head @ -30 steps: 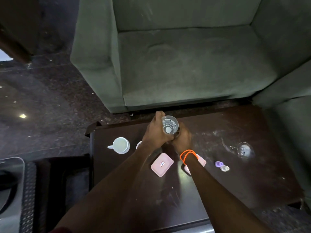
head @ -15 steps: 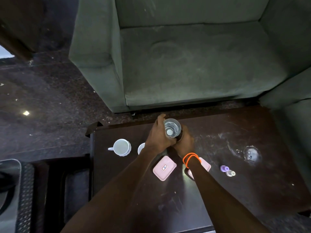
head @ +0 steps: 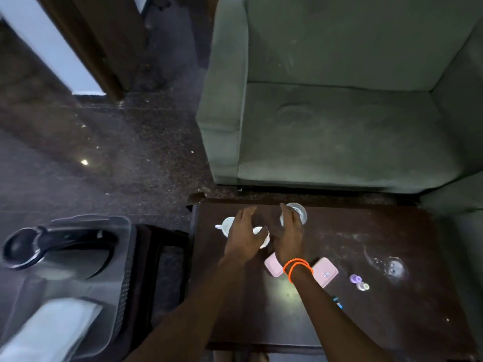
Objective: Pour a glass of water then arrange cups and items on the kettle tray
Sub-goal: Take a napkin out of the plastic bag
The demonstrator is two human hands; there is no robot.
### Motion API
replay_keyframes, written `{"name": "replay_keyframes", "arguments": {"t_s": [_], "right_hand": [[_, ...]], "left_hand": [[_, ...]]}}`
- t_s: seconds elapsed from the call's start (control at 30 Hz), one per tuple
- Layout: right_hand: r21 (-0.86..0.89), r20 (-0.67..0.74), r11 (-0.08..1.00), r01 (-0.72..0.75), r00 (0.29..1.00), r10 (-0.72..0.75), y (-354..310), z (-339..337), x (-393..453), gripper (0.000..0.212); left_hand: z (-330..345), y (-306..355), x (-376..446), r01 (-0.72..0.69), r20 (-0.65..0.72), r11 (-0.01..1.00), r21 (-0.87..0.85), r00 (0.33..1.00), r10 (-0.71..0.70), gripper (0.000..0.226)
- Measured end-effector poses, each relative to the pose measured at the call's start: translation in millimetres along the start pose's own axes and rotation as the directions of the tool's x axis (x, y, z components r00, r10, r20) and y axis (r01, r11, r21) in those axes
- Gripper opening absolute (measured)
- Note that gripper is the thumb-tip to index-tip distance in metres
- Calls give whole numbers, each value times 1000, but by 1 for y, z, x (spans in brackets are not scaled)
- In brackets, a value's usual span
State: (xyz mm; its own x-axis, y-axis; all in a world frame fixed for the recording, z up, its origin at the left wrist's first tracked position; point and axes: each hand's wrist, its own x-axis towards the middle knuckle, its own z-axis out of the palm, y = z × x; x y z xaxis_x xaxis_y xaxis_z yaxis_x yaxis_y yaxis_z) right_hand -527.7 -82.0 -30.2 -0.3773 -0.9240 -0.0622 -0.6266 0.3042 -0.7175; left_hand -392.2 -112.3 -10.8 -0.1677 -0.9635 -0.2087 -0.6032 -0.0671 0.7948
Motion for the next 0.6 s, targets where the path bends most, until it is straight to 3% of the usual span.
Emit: {"name": "replay_keyframes", "arguments": {"t_s": [0.2,0.37,0.6], "right_hand": [[111,157,986,126,977,-143,-93,41,-58,79],[190,292,958,217,919,-266,-162,100,-119,67],[226,585,917,328,707,-397,-224,190,-208,56]], "left_hand": [[-95,-35,-60,102,-176,995,-25,979,-104,57],[-168,-89,-117,244,-318,967,-77,913,-256,53],[-246,-170,-200,426,-500,890,-166,741,-448,56]]}}
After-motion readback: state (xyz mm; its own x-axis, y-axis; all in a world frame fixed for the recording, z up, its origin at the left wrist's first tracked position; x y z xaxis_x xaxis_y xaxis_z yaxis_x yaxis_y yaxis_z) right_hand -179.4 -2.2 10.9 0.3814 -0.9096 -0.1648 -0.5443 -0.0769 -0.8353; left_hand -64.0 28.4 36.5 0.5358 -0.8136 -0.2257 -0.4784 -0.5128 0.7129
